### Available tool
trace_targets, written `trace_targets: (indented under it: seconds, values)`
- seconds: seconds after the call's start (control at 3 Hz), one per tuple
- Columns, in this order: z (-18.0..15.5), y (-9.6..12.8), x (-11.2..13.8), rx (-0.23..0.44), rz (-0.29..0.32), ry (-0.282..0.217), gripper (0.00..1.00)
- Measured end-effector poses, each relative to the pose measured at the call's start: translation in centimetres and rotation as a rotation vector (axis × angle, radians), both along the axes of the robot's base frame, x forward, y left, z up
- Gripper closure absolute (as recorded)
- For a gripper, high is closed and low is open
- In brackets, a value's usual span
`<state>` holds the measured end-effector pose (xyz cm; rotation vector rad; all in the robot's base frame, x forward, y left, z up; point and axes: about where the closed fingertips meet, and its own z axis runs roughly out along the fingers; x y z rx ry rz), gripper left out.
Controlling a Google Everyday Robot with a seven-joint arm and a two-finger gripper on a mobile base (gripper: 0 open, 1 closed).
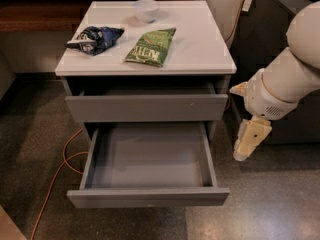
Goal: Close middle drawer
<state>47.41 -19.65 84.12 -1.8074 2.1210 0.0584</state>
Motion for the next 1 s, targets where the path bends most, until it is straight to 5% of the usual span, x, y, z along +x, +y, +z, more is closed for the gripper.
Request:
trace_targets:
  seconds: [0.33,1.0]
  values:
    - [0.0,0.0,0.0,0.0,0.0,0.0,0.0]
    - [-5.4,1.3,1.1,0.064,0.001,0.042,0.0]
